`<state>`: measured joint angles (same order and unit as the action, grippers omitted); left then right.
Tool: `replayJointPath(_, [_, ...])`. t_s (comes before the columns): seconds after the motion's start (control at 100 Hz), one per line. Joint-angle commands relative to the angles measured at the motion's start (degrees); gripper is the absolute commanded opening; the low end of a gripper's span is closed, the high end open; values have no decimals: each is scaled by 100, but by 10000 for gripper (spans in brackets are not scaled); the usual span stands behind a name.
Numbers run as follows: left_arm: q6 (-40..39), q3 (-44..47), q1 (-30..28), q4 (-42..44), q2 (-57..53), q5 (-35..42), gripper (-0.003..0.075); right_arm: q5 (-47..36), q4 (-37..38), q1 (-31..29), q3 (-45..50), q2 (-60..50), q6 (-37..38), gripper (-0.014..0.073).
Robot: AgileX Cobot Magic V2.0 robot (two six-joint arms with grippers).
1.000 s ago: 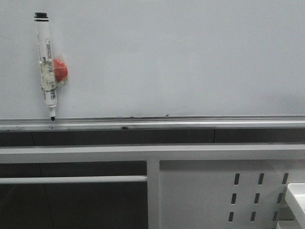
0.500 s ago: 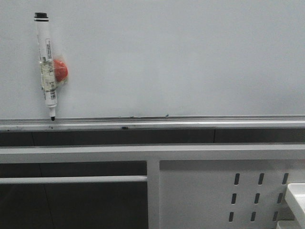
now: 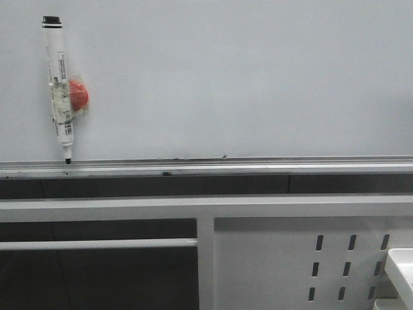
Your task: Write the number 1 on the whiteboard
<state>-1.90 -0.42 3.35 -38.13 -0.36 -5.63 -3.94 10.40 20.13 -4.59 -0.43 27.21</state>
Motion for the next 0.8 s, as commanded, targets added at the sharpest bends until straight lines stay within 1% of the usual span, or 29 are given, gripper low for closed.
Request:
replayJointPath(0.0, [9,-388,-21,304,16,-330,-20,362,-192,-15,-550,32,30,-49])
replayJointPath(0.03, [65,-513,-21,480,72,-549,-20,733,-192,-15,-742,126,30,-49])
replayJointPath(0.06, [286,-649,-21,567,141,-809,-20,1119,-192,-15,-902,217,19,-49])
replayJointPath(0.1, [547,-845,-21,506,267,-973,-20,1667,-180,-15,-1135,383,-72,-49])
replayJointPath(0.17, [1164,-1156,-21,388,571,-1270,-17,2400,-121,-15,-1489,699,-435,-48])
replayJointPath(0.22, [1718,-1402,-21,388,860,-1679,-1,2801,-18,-15,-1715,936,-806,-48])
replayJointPath(0.29, [2281,-1766,-8,388,1326,-2163,62,3246,205,-15,-2004,1286,-1208,-48])
replayJointPath(0.35, [2583,-2020,119,388,1598,-2216,148,3539,542,-15,-2190,1562,-1270,-48])
replayJointPath(0.41, [2811,-2214,259,454,1770,-2216,237,3599,733,-15,-2323,1822,-1270,-48])
replayJointPath(0.46, [3020,-2374,334,567,1934,-2239,277,3423,759,-15,-2361,1967,-1270,-48])
replayJointPath(0.56, [3146,-2528,483,795,2177,-2350,280,2800,375,-15,-2361,2139,-1270,-48])
replayJointPath(0.64, [3146,-2526,738,926,2300,-2374,279,2517,25,-15,-2361,2215,-1270,-34])
replayJointPath(0.71, [3146,-2526,973,1289,2451,-2553,274,2406,-91,-15,-2361,2245,-1270,34])
replayJointPath(0.76, [3081,-2549,1136,1642,2602,-2820,272,2366,-105,-15,-2361,2249,-1270,115])
replayJointPath(0.79, [2950,-2581,1233,1844,2736,-2993,267,2354,-105,-15,-2361,2249,-1270,184])
